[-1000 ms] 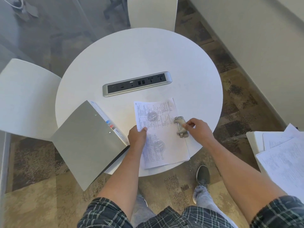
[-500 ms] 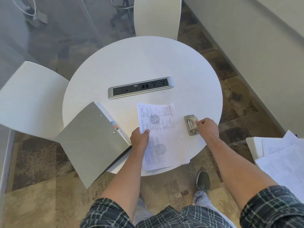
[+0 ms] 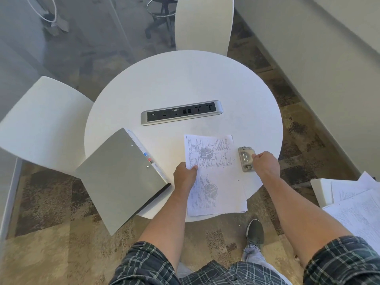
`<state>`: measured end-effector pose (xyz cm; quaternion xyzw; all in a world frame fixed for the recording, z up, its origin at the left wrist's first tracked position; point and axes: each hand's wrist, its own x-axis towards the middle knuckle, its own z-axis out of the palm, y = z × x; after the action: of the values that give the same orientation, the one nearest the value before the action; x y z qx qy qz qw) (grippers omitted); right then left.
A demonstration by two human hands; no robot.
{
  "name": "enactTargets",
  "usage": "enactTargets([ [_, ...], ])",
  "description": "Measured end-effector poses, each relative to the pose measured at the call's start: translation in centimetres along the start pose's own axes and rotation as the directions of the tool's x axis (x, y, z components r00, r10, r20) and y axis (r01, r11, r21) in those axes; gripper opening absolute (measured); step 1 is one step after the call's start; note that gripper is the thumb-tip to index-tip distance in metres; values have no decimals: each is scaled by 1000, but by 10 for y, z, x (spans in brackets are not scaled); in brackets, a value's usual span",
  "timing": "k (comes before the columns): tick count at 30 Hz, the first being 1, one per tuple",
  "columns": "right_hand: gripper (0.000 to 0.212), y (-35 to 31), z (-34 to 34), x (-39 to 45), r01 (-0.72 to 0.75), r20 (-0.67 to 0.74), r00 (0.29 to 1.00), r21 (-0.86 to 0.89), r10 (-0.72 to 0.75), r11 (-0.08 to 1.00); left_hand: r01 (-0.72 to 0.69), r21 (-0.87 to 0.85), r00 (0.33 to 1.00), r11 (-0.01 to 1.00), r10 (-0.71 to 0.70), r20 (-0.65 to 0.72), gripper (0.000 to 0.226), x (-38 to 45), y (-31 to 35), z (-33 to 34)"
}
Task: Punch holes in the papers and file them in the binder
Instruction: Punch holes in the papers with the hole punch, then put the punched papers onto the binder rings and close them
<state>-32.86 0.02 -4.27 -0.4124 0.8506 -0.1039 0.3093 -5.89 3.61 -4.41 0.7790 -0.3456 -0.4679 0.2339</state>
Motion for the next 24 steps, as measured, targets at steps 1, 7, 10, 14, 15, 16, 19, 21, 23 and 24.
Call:
enactTargets([
  [1, 32, 0, 0, -2, 1, -7, 1000, -6, -1, 1000, 6, 10, 1000, 1000, -6, -14, 22, -1, 1, 0],
  [7, 33, -13, -2, -30, 56, -160, 985, -81, -68, 995, 19, 113, 997, 993, -10, -78, 40, -4, 0, -5],
  [10, 26, -28, 4, -46, 176, -212, 958, -95, -192, 980, -14, 136, 996, 991, 26, -88, 50, -7, -1, -9],
  [14, 23, -55, 22, -70, 387, -164, 901, -109, -401, 916, -53, 79, 994, 995, 60, -90, 53, -16, -4, -16],
  [15, 24, -63, 28, -78, 445, -135, 879, -110, -457, 889, -65, 50, 993, 997, 69, -93, 50, -20, -5, -18],
  [16, 25, -72, 36, -87, 502, -90, 855, -105, -511, 859, -71, 14, 993, 997, 73, -97, 45, -26, -8, -22],
  [19, 37, -98, 63, -116, 704, 80, 710, -127, -700, 699, -62, -128, 988, 990, 43, -146, 20, -48, -31, -32],
  [21, 52, -113, 83, -135, 844, 208, 534, -188, -820, 502, -12, -259, 980, 966, -39, -193, 10, -60, -58, -38],
  [23, 66, -127, 104, -153, 932, 317, 342, -233, -885, 277, 87, -388, 957, 917, -185, -223, 12, -69, -84, -45],
  [24, 72, -132, 114, -162, 952, 363, 261, -252, -894, 175, 139, -461, 936, 877, -269, -228, 15, -72, -94, -49],
])
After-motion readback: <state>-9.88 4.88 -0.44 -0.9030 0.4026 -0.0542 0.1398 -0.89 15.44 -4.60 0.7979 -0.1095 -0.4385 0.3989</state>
